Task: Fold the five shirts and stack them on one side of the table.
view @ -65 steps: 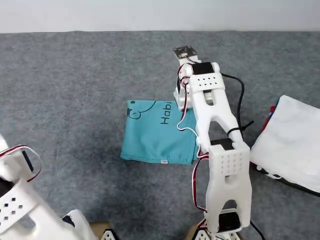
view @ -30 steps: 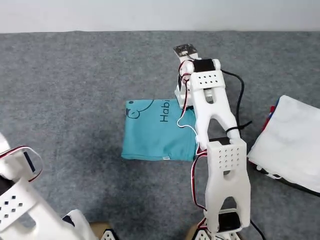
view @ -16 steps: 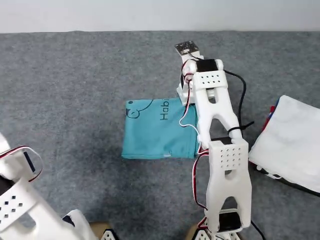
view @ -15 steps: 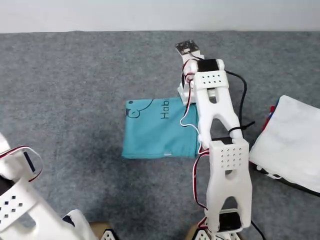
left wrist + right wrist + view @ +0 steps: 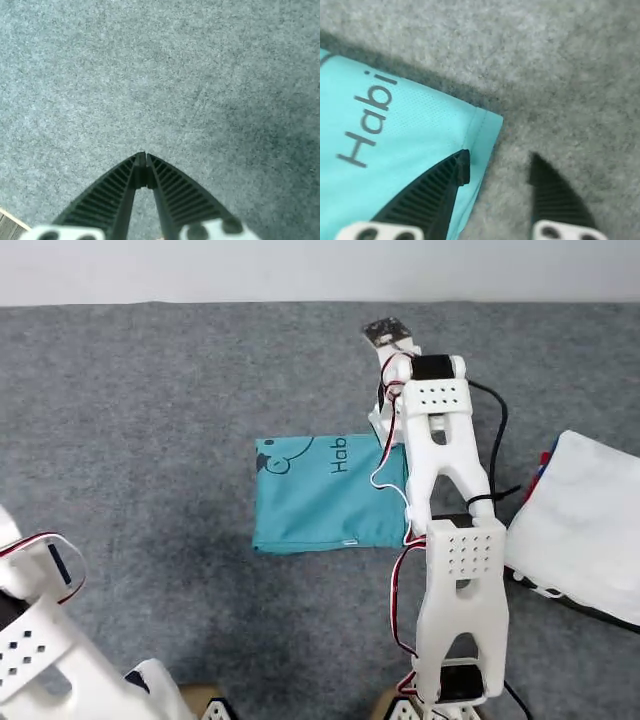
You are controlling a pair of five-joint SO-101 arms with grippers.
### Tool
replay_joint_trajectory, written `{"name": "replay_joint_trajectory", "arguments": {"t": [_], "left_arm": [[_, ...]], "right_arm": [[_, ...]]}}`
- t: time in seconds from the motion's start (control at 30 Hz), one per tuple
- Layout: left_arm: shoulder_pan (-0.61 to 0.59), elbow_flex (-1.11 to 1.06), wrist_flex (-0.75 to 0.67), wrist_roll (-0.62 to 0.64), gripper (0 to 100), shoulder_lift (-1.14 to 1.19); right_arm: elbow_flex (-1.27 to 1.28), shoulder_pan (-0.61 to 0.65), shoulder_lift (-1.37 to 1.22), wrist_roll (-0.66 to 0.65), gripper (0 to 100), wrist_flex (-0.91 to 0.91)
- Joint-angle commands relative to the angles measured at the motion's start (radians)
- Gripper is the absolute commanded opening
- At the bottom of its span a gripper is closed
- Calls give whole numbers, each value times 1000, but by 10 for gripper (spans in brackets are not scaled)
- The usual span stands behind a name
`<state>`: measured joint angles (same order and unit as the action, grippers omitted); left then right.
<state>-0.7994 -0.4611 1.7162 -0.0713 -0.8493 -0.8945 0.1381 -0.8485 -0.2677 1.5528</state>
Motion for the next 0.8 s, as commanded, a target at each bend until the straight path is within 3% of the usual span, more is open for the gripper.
{"name": "replay_joint_trajectory", "arguments": {"t": [0.0,0.27,0.77], "left_arm": [[2,4,-21,-11,5,-12],[2,2,-21,-11,5,-12],[2,1,-21,-11,5,-11]], "right_arm": [[-104,-2,30,51,258,81],[-186,45,19,195,260,239],[-94,127,-122,341,260,222]]}}
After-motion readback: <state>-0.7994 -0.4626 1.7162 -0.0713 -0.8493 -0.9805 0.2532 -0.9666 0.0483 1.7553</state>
